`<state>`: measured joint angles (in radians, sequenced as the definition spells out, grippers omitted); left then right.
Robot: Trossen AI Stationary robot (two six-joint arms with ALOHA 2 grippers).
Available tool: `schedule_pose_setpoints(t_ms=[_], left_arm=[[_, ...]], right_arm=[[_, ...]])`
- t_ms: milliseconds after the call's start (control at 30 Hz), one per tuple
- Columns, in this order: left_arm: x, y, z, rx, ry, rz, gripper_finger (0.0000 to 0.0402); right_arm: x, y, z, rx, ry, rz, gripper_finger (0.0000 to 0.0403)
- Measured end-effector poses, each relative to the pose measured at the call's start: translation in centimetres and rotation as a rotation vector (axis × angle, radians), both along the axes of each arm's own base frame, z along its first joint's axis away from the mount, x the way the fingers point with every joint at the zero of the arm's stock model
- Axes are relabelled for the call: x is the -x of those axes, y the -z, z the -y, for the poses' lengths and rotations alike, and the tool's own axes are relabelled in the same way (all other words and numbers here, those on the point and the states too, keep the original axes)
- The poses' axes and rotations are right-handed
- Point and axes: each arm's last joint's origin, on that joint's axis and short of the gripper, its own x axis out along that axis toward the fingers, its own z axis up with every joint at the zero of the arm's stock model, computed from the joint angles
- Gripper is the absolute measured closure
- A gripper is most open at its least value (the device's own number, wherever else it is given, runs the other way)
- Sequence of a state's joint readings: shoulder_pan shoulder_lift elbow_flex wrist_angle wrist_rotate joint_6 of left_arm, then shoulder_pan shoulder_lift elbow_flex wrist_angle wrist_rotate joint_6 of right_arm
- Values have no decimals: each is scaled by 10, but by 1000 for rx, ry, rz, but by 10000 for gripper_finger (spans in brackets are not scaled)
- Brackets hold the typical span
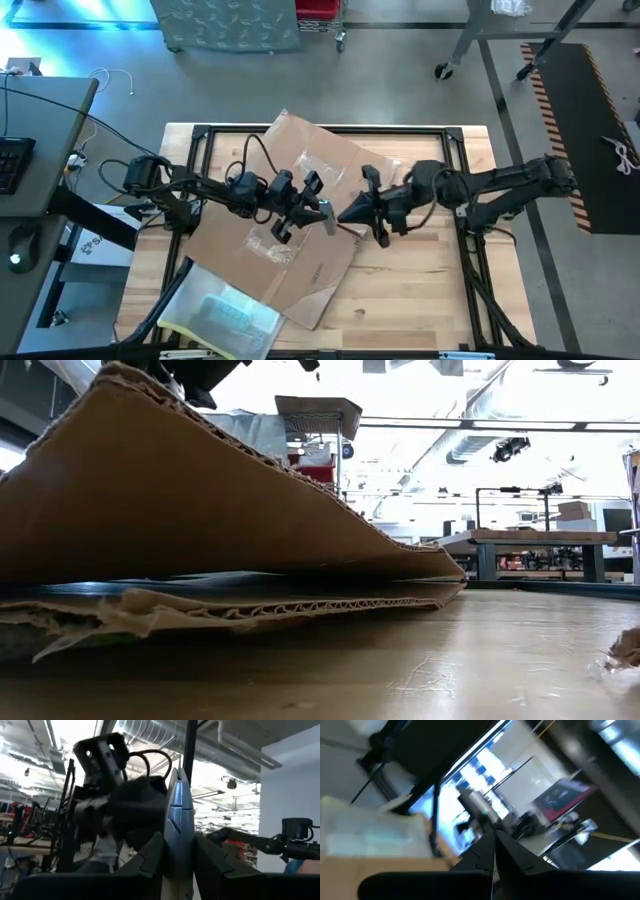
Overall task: Unpack boxes
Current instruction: Put the silver cutter on top of the flat box
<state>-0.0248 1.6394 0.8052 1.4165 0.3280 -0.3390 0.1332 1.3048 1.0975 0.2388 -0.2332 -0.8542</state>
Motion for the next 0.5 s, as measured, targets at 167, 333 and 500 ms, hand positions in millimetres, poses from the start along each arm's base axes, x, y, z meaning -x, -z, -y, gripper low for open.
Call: schedule_pose_setpoints(t_ms=[167,333,500], left_arm=[[1,-2,1,-2,3,14,342],[1,-2,4,-31,33,21,342],[2,-2,5,-34,39,28,342]], right_arm=[[-15,3,5,22,1,-27,403],[-22,7,8,13,-9,-40,403],[-21,4,8,4,-19,-13,403]])
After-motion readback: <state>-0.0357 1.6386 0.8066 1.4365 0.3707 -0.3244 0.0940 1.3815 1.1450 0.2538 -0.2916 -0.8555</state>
